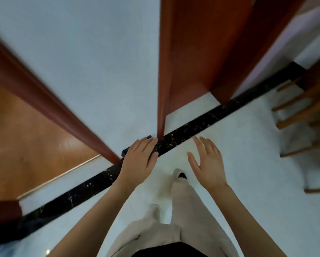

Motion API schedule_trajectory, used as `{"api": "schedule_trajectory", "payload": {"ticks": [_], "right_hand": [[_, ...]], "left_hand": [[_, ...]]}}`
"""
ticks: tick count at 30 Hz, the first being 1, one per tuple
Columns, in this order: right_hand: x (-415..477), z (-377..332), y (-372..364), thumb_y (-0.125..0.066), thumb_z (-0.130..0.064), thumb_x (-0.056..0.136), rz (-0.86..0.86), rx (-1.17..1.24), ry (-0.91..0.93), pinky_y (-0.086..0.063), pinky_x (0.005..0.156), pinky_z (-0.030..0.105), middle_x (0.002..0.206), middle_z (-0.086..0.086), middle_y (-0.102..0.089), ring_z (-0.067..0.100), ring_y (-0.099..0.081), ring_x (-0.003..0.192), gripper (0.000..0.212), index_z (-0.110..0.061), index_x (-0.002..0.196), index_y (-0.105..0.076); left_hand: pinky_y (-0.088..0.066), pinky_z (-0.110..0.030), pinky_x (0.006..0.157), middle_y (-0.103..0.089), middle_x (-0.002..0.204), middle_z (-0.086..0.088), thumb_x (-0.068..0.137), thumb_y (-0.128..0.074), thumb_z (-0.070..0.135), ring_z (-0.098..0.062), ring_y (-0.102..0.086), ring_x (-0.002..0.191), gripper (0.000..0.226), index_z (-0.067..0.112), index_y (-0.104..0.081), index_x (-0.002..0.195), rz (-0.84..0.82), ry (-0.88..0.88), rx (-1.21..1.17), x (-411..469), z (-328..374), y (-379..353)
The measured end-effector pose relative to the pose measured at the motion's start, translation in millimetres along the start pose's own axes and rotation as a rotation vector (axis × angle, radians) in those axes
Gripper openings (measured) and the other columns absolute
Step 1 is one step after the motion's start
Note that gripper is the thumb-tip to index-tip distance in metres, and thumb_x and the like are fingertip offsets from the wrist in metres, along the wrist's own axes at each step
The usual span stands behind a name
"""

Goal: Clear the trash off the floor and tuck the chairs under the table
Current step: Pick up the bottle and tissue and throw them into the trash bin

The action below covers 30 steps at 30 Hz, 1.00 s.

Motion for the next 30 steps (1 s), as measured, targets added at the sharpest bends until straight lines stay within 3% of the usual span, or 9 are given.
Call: {"api": "schedule_trajectory", "payload": {"ticks": [3, 7, 15, 24, 30], "right_hand": [[-53, 12, 17, -0.026, -0.053, 0.099, 0.077, 0.001, -0.177, -0.027, 0.115, 0.047, 0.148, 0.013, -0.045, 0.033, -0.035, 0.140, 0.062, -0.017, 0.147, -0.040], [-130, 43, 52, -0.028, -0.053, 0.099, 0.241, -0.025, -0.399, -0.031, 0.113, 0.046, 0.145, 0.012, -0.049, 0.033, -0.039, 0.138, 0.061, -0.017, 0.146, -0.043], [-313, 128, 110, -0.030, -0.050, 0.099, 0.535, 0.000, -0.774, -0.036, 0.110, 0.046, 0.142, 0.010, -0.052, 0.031, -0.043, 0.134, 0.060, -0.014, 0.144, -0.045], [-599, 215, 143, -0.026, -0.054, 0.097, 0.703, -0.001, -1.251, -0.035, 0.110, 0.043, 0.143, 0.007, -0.050, 0.027, -0.042, 0.135, 0.063, -0.017, 0.146, -0.043], [-720, 258, 170, -0.027, -0.053, 0.096, 0.790, -0.014, -1.476, -0.036, 0.110, 0.045, 0.143, 0.007, -0.050, 0.027, -0.042, 0.135, 0.064, -0.016, 0.145, -0.044]], "left_hand": [[-0.030, -0.037, 0.112, -0.057, 0.133, -0.005, 0.100, -0.025, 0.041, -0.025, -0.046, 0.127, 0.053, 0.011, -0.051, 0.136, -0.060, -0.138, -0.016, 0, 27, -2], [-0.036, -0.042, 0.108, -0.055, 0.135, -0.004, 0.099, -0.030, 0.040, -0.024, -0.046, 0.126, 0.050, 0.013, -0.048, 0.137, -0.158, -0.341, -0.061, 4, 85, -21], [-0.033, -0.037, 0.109, -0.056, 0.134, -0.003, 0.099, -0.031, 0.038, -0.023, -0.047, 0.127, 0.050, 0.010, -0.051, 0.135, -0.349, -0.816, -0.049, -28, 273, -89], [-0.033, -0.034, 0.107, -0.059, 0.130, -0.002, 0.096, -0.031, 0.040, -0.023, -0.051, 0.123, 0.050, 0.013, -0.056, 0.130, -0.610, -1.174, -0.144, -195, 525, -234], [-0.039, -0.036, 0.103, -0.061, 0.126, -0.003, 0.096, -0.033, 0.038, -0.025, -0.055, 0.119, 0.048, 0.011, -0.058, 0.127, -0.746, -1.444, -0.148, -284, 650, -296]]}}
Point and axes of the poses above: each hand's wrist, its own x-axis towards the middle knuckle, its own y-axis out of the back of the hand, z = x × y, the point moved 1 cm from there along x, towards the middle knuckle
